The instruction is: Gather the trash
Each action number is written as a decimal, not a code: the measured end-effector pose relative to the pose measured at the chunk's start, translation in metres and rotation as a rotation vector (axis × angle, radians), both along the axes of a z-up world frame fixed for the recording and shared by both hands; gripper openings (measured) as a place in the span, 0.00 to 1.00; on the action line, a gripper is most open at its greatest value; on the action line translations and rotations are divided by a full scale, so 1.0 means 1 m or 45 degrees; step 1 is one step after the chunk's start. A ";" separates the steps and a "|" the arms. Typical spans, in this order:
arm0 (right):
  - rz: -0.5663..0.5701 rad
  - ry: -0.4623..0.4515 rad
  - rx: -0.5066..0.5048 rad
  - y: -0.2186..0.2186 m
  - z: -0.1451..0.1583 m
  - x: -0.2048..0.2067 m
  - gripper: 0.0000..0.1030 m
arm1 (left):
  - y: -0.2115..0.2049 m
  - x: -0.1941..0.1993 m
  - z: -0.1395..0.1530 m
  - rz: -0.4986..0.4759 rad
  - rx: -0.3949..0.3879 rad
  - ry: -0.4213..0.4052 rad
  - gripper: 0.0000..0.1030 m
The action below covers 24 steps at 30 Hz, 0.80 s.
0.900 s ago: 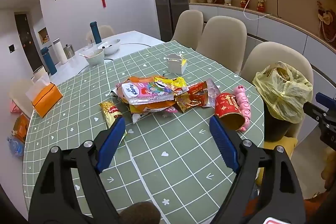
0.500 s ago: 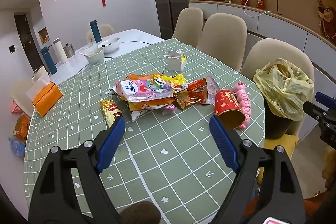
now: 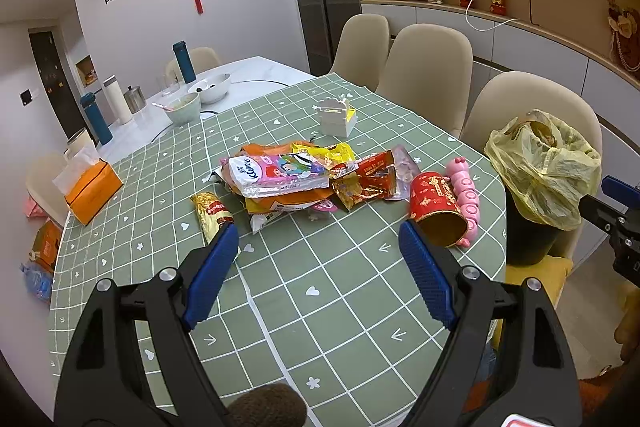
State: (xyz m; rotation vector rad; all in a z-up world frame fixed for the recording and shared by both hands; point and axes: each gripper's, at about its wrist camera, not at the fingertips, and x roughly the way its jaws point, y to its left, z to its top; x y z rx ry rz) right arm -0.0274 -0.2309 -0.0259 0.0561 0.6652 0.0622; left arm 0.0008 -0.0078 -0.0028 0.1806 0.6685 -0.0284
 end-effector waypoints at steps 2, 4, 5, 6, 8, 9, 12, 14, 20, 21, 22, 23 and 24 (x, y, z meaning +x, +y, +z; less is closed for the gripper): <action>0.003 0.001 0.003 0.000 0.000 0.000 0.58 | 0.000 0.000 0.001 0.004 0.001 -0.002 0.76; 0.006 0.003 0.002 0.000 0.000 0.000 0.58 | 0.000 0.000 0.001 0.008 0.002 -0.001 0.76; 0.010 0.003 0.004 0.000 0.000 0.000 0.58 | 0.000 0.000 0.000 0.008 0.003 0.000 0.76; 0.013 0.004 0.004 0.001 0.000 0.001 0.58 | 0.000 0.000 0.001 0.010 0.005 -0.003 0.76; 0.018 0.004 0.003 0.001 0.000 0.001 0.58 | 0.000 -0.001 0.001 0.015 0.006 -0.008 0.76; 0.020 0.003 0.003 0.001 0.001 0.001 0.58 | 0.000 -0.001 0.001 0.016 0.006 -0.007 0.76; 0.020 0.006 -0.002 0.001 0.001 0.001 0.58 | -0.001 -0.001 0.000 0.013 0.006 -0.003 0.76; 0.016 0.006 -0.002 0.000 0.000 0.001 0.58 | -0.002 -0.001 0.000 0.010 0.006 -0.002 0.76; 0.005 0.002 0.017 -0.003 0.000 0.000 0.58 | -0.002 -0.003 0.002 0.016 0.012 -0.009 0.76; 0.006 0.001 0.015 -0.003 0.000 0.000 0.58 | -0.002 -0.003 0.002 0.018 0.011 -0.007 0.76; 0.006 0.001 0.015 -0.003 0.000 0.000 0.58 | -0.002 -0.003 0.002 0.016 0.011 -0.008 0.76; 0.004 0.001 0.014 -0.003 0.000 0.000 0.58 | -0.002 -0.003 0.002 0.015 0.011 -0.008 0.76; 0.003 0.001 0.015 -0.004 0.000 0.000 0.58 | -0.002 -0.003 0.002 0.011 0.012 -0.007 0.76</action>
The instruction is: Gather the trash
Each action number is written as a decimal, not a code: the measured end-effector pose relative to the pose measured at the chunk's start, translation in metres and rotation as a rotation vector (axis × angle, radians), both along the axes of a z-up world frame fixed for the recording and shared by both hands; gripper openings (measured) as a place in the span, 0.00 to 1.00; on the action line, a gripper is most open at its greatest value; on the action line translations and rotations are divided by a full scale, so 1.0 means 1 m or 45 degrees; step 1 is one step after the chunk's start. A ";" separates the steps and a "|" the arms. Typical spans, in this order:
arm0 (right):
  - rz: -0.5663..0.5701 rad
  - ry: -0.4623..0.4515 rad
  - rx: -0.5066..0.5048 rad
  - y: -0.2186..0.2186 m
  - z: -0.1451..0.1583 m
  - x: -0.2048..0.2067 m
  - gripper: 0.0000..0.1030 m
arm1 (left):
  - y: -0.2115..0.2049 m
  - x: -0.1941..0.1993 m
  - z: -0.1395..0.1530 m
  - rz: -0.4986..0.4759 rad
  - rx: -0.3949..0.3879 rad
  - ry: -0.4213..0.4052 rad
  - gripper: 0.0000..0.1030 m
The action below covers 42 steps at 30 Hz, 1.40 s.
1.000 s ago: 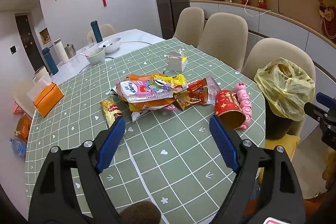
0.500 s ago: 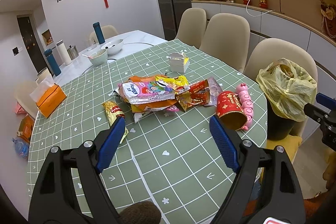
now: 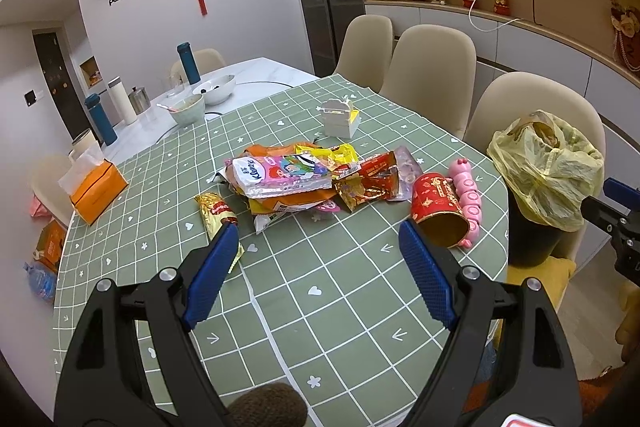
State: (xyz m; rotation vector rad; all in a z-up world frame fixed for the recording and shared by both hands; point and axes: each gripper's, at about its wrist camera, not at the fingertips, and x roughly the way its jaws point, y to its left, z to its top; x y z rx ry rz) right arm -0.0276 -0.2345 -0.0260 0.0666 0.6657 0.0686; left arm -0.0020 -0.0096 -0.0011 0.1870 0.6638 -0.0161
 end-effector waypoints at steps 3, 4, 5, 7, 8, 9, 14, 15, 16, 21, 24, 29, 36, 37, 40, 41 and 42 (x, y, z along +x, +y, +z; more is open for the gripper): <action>-0.002 0.004 0.004 0.000 -0.001 0.000 0.58 | 0.000 0.001 0.000 -0.001 -0.002 -0.002 0.76; -0.003 0.006 0.005 -0.001 -0.002 0.000 0.58 | 0.000 0.001 0.001 0.000 -0.002 -0.003 0.76; -0.003 0.004 0.005 -0.001 -0.002 0.000 0.58 | 0.000 0.000 0.001 -0.001 -0.004 -0.004 0.76; -0.003 0.005 0.004 -0.001 -0.002 0.000 0.58 | 0.000 0.001 0.001 -0.003 -0.001 -0.001 0.76; -0.001 0.005 0.006 -0.001 -0.002 0.000 0.58 | -0.001 0.001 0.001 -0.003 0.000 0.000 0.76; -0.001 0.004 0.004 -0.001 -0.002 0.000 0.58 | -0.001 0.001 0.001 -0.001 0.000 -0.002 0.76; 0.003 0.003 0.006 0.000 -0.002 0.000 0.58 | -0.002 0.001 0.002 0.011 0.002 -0.004 0.76; 0.003 0.002 0.006 0.000 -0.003 -0.001 0.58 | -0.002 0.001 0.001 0.011 0.002 -0.004 0.76; 0.002 0.002 0.006 0.000 -0.002 -0.001 0.58 | -0.002 0.001 0.002 0.009 0.002 -0.004 0.76; -0.009 -0.004 0.010 -0.001 -0.002 -0.002 0.58 | -0.002 0.001 0.002 0.006 0.001 -0.003 0.76; -0.007 -0.006 0.007 -0.001 -0.002 -0.002 0.58 | -0.003 0.000 0.002 0.004 0.003 -0.006 0.76; -0.002 -0.007 0.007 -0.001 -0.001 -0.002 0.58 | -0.002 0.000 0.002 0.011 0.001 -0.005 0.76; 0.005 -0.006 -0.001 0.002 0.000 -0.001 0.58 | -0.001 0.000 0.002 0.015 -0.004 -0.003 0.76; 0.005 -0.005 -0.002 0.002 0.000 0.000 0.58 | -0.001 0.000 0.002 0.015 -0.004 -0.003 0.76; 0.005 -0.006 0.000 0.002 0.000 -0.001 0.58 | -0.001 0.000 0.002 0.015 -0.004 -0.003 0.76; 0.006 -0.005 0.001 0.002 0.000 -0.001 0.58 | -0.001 0.001 0.002 0.015 -0.004 -0.002 0.76; 0.008 -0.004 0.001 0.002 0.000 0.000 0.58 | 0.000 0.001 0.001 0.014 -0.005 0.001 0.76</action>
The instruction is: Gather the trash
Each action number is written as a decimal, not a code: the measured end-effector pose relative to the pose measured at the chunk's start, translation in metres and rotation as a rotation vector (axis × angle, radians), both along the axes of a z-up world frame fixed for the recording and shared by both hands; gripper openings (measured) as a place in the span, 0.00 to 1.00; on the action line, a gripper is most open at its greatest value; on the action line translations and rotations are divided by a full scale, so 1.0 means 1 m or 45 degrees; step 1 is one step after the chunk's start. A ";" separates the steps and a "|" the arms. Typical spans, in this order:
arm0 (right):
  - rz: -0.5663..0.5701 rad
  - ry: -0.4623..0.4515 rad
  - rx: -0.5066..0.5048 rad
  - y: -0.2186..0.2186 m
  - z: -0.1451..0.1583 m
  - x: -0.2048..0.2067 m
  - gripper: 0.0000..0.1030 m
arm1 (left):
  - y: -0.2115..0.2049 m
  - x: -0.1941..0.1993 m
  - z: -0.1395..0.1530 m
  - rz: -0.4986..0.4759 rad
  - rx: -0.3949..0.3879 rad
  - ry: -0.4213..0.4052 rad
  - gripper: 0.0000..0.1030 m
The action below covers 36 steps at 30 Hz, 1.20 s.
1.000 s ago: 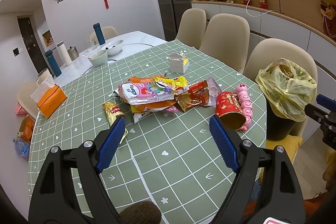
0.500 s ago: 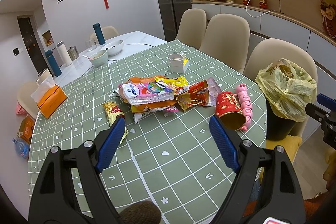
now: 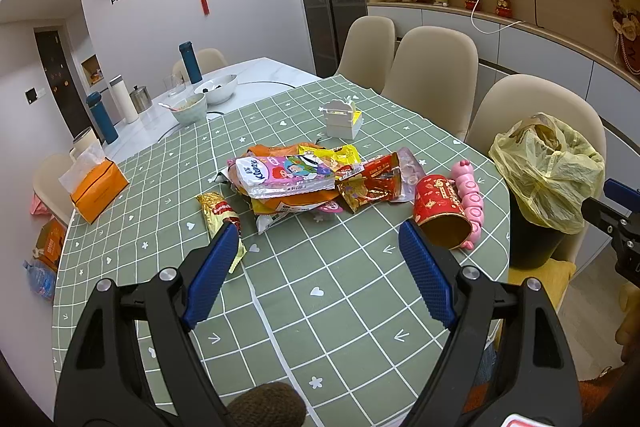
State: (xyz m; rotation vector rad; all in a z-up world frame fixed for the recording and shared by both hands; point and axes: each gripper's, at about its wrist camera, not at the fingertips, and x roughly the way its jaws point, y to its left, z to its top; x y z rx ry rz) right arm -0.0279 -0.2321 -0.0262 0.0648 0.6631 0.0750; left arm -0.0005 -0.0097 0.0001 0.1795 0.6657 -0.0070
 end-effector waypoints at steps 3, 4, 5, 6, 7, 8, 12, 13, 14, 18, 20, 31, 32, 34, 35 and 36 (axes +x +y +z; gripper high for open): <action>0.010 0.008 0.002 0.001 -0.001 0.004 0.58 | 0.003 0.003 -0.001 0.000 -0.004 0.007 0.76; 0.014 0.009 0.001 0.002 -0.001 0.006 0.58 | 0.004 0.004 -0.001 0.001 -0.004 0.007 0.76; 0.019 0.008 -0.004 0.002 -0.001 0.009 0.58 | 0.005 0.006 -0.001 0.003 -0.004 0.003 0.76; 0.026 0.003 -0.011 0.003 -0.001 0.013 0.58 | 0.006 0.007 -0.001 0.005 -0.004 0.001 0.76; 0.033 -0.001 -0.014 0.003 -0.002 0.017 0.58 | 0.009 0.009 0.000 0.011 -0.008 -0.004 0.76; 0.041 -0.003 -0.016 0.004 -0.002 0.021 0.58 | 0.012 0.011 0.000 0.018 -0.015 -0.009 0.76; 0.093 0.015 -0.018 0.011 -0.013 0.048 0.58 | 0.035 0.032 -0.002 0.063 -0.091 -0.017 0.76; 0.118 0.039 -0.010 0.014 -0.019 0.059 0.58 | 0.042 0.037 -0.003 0.076 -0.114 -0.019 0.76; 0.138 0.053 0.002 0.017 -0.023 0.065 0.58 | 0.053 0.045 -0.004 0.084 -0.157 -0.019 0.76; 0.216 0.076 -0.007 0.037 -0.034 0.086 0.58 | 0.090 0.068 -0.013 0.120 -0.229 -0.004 0.76; 0.245 0.073 -0.023 0.049 -0.037 0.089 0.58 | 0.111 0.080 -0.023 0.168 -0.218 0.021 0.76; 0.235 0.147 -0.002 0.055 -0.053 0.101 0.58 | 0.212 0.158 -0.104 0.442 -0.476 0.326 0.81; 0.221 0.152 0.008 0.054 -0.053 0.102 0.58 | 0.211 0.162 -0.108 0.440 -0.470 0.336 0.81; 0.203 0.160 0.027 0.051 -0.054 0.104 0.58 | 0.210 0.173 -0.114 0.445 -0.463 0.355 0.73; 0.195 0.163 0.031 0.052 -0.055 0.105 0.58 | 0.211 0.178 -0.117 0.443 -0.473 0.372 0.66; 0.192 0.164 0.031 0.052 -0.055 0.105 0.58 | 0.209 0.182 -0.119 0.433 -0.488 0.390 0.61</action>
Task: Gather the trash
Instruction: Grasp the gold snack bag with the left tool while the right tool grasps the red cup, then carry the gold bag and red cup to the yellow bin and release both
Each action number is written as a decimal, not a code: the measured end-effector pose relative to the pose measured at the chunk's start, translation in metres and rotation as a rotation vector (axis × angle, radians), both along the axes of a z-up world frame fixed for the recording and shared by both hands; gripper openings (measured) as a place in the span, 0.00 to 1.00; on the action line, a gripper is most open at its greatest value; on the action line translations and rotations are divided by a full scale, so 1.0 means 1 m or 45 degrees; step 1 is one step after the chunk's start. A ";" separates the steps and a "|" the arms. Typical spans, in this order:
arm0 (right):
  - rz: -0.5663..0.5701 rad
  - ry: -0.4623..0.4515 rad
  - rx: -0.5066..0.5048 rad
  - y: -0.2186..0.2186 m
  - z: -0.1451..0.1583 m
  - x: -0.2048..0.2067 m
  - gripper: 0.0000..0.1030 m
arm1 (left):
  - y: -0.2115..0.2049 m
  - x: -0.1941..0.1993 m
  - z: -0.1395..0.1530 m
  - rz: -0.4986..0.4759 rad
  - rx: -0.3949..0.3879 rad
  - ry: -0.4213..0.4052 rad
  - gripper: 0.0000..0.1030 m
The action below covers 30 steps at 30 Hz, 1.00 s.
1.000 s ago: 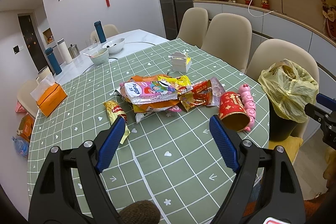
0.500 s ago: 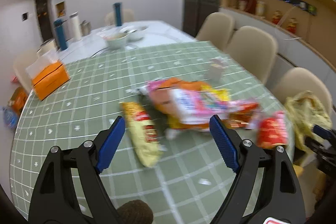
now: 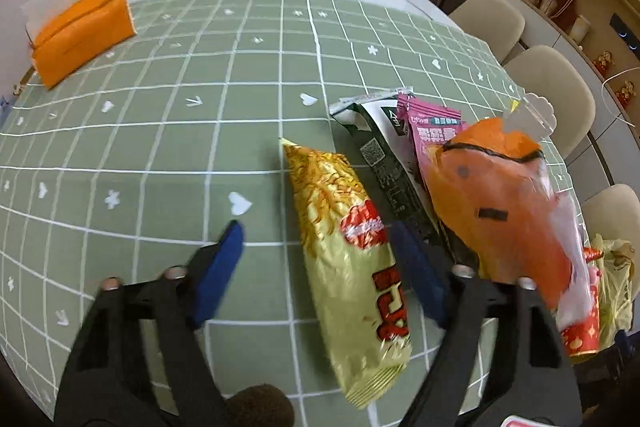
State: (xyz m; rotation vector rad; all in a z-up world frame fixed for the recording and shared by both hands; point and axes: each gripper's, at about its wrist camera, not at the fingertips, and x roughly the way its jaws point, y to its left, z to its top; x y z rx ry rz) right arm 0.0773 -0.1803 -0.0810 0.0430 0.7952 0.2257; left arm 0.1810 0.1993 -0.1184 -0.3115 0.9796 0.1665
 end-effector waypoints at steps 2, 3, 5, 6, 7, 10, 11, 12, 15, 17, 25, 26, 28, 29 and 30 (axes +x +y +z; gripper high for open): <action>-0.001 -0.001 -0.009 0.001 0.001 0.000 0.58 | -0.002 0.003 -0.001 -0.022 -0.046 0.019 0.44; 0.000 -0.001 -0.013 0.002 0.001 0.000 0.58 | -0.002 0.004 -0.001 -0.028 -0.058 0.027 0.42; 0.004 0.000 -0.014 0.003 0.001 0.001 0.58 | -0.004 0.004 0.002 -0.039 -0.063 0.036 0.40; 0.009 0.000 -0.012 0.004 0.001 0.001 0.58 | -0.006 0.001 0.003 -0.042 -0.059 0.046 0.38; 0.016 0.002 -0.012 0.005 0.001 0.002 0.58 | -0.007 0.000 0.003 -0.043 -0.059 0.051 0.36; 0.041 0.004 -0.010 0.010 0.001 0.003 0.58 | -0.009 -0.008 0.004 -0.049 -0.078 0.050 0.32; 0.049 0.003 -0.011 0.011 0.001 0.003 0.58 | -0.011 -0.013 0.005 -0.052 -0.082 0.049 0.32; 0.061 0.003 -0.017 0.013 0.001 0.003 0.58 | -0.012 -0.016 0.006 -0.058 -0.083 0.047 0.31; 0.091 -0.009 -0.023 0.017 0.003 0.001 0.58 | -0.018 -0.024 0.009 -0.082 -0.061 0.037 0.28; 0.120 -0.022 -0.046 0.021 0.004 -0.001 0.58 | -0.021 -0.026 0.013 -0.092 -0.061 0.025 0.28; 0.191 -0.087 -0.337 0.041 -0.017 0.005 0.58 | -0.015 -0.041 0.051 -0.071 -0.087 -0.083 0.28; 0.200 -0.104 -0.353 0.044 -0.019 0.010 0.58 | -0.017 -0.042 0.058 -0.078 -0.081 -0.101 0.28; 0.214 -0.110 -0.343 0.046 -0.019 0.021 0.46 | -0.020 -0.043 0.068 -0.095 -0.072 -0.131 0.28; 0.228 -0.096 -0.321 0.047 -0.020 0.028 0.41 | -0.022 -0.045 0.072 -0.106 -0.067 -0.147 0.28; 0.245 -0.070 -0.292 0.047 -0.020 0.034 0.24 | -0.027 -0.047 0.080 -0.121 -0.059 -0.169 0.28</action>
